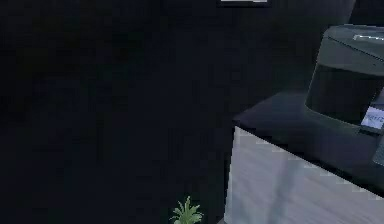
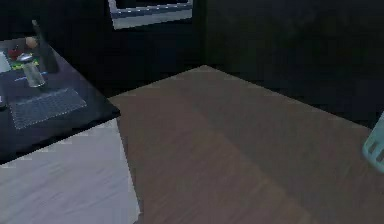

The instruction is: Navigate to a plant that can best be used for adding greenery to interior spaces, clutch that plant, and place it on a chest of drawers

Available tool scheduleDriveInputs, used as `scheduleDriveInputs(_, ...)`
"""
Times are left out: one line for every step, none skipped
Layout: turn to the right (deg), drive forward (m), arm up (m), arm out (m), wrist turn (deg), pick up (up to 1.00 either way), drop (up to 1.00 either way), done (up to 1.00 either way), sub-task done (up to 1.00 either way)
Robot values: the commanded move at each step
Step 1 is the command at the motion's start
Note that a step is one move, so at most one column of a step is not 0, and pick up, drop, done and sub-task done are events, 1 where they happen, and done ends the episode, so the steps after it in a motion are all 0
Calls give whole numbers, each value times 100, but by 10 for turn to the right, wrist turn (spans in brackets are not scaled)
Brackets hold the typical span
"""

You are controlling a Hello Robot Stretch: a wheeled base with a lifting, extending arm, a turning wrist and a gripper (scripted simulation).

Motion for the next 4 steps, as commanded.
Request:
scheduleDriveInputs(-450,0,0,0,0,0,0,0,0)
scheduleDriveInputs(-390,0,0,0,0,0,0,0,0)
scheduleDriveInputs(0,0,50,0,0,0,0,0,0)
scheduleDriveInputs(0,0,16,0,0,0,0,0,0)
